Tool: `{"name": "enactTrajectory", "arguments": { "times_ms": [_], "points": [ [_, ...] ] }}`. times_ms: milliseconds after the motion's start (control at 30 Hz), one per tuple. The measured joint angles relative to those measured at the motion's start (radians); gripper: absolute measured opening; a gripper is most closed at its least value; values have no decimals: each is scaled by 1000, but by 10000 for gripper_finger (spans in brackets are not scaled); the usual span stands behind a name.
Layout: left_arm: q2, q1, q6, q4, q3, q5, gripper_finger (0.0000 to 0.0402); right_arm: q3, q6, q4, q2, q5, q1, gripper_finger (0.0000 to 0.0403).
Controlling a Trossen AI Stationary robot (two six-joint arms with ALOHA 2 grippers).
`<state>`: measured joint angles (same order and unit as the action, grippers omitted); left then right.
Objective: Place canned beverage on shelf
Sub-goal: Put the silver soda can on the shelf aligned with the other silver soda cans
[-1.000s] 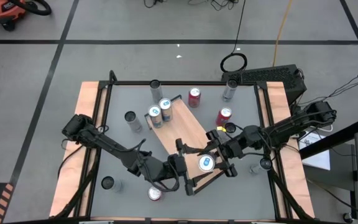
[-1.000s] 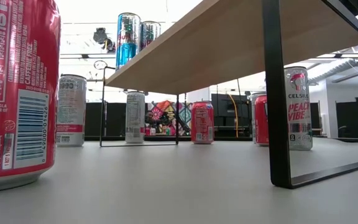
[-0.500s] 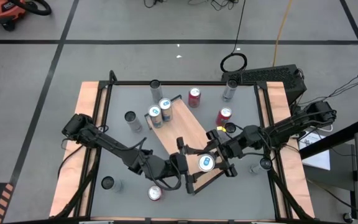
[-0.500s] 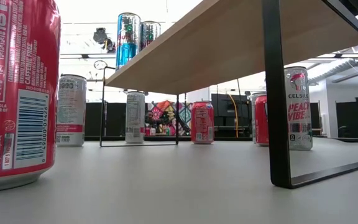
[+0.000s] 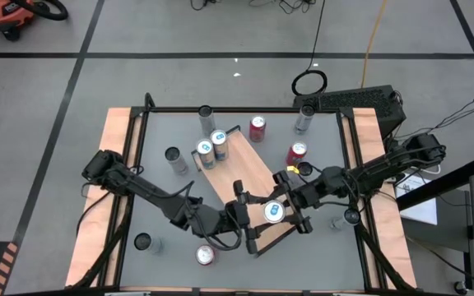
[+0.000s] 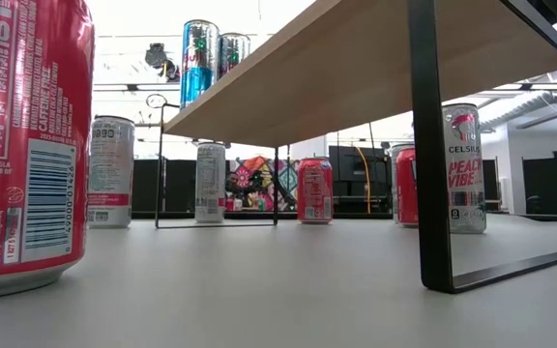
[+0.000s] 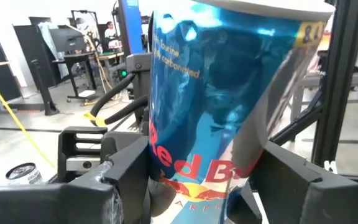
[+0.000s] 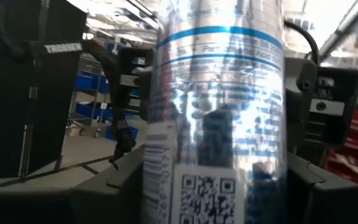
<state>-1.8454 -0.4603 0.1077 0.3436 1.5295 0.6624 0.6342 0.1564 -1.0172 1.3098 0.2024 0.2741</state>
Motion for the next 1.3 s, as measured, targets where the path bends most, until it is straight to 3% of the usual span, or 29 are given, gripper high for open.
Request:
{"name": "enactTrajectory", "arguments": {
  "times_ms": [167, 467, 767, 933, 1100, 1300],
  "points": [
    [-2, 1, 3, -51, 0, 46, 238, 0, -37, 42, 0, -29, -1, 277],
    [-2, -6, -35, -92, 0, 158, 237, 1, -83, 280, -69, -210, 3, 334],
    [-2, -11, -183, -155, 0, 242, 237, 1, -120, 615, -253, -360, 29, 341],
    [-1, -6, -297, -230, 0, 282, 237, 1, -123, 730, -374, -366, 38, 341],
    [-1, 8, -397, -278, 0, 284, 237, 8, -110, 742, -462, -366, 38, 341],
    [-1, 31, -443, -286, 0, 285, 237, 82, -115, 738, -418, -364, 38, 341]
  ]
}}
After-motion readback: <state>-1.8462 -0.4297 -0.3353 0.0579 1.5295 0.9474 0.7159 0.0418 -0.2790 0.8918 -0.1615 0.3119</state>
